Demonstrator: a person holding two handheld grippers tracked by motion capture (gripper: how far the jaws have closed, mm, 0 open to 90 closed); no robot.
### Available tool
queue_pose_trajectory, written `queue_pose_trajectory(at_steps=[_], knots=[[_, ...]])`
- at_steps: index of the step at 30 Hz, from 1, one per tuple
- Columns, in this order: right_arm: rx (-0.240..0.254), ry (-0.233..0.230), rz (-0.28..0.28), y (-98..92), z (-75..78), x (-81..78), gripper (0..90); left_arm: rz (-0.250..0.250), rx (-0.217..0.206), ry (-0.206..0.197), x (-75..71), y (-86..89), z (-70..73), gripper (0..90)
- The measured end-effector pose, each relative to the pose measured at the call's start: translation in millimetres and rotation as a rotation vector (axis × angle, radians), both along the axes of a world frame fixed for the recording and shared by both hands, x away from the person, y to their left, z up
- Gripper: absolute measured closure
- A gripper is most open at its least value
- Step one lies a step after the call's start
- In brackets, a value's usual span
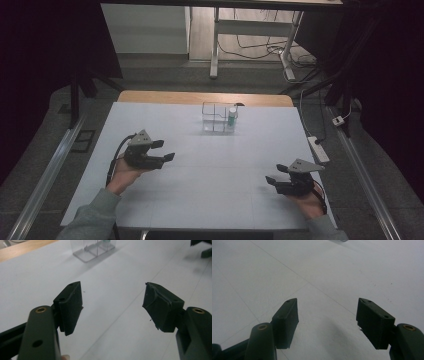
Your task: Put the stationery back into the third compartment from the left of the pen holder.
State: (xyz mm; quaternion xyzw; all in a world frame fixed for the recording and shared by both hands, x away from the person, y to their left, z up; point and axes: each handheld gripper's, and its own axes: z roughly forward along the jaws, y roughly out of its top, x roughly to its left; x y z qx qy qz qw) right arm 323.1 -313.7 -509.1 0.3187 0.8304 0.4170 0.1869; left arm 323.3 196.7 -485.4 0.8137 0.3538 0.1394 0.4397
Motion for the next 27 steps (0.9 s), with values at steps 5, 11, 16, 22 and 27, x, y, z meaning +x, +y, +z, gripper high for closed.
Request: queue_pose_trajectory(at_steps=[5,11,16,22,27], knots=[[0.004,-0.006,0.000,-1.5,1.0,0.4,33.8,0.020,0.008,0.024,-17.0,11.6,-12.5,29.9],[0.007,-0.007,0.000,-1.6,0.9,0.9,33.8,0.032,0.007,0.031,-34.7,21.4,-17.7,29.4],[0.005,-0.008,-0.004,-2.1,1.4,0.6,33.8,0.048,0.017,0.042,-44.7,27.5,-24.4,28.9],[0.005,-0.014,-0.004,-2.1,1.5,1.0,33.8,0.054,0.018,0.047,-48.2,29.4,-27.8,28.3],[0.009,-0.014,0.000,-2.1,1.3,1.2,33.9,0.054,0.022,0.048,-47.3,28.4,-29.0,28.2]])
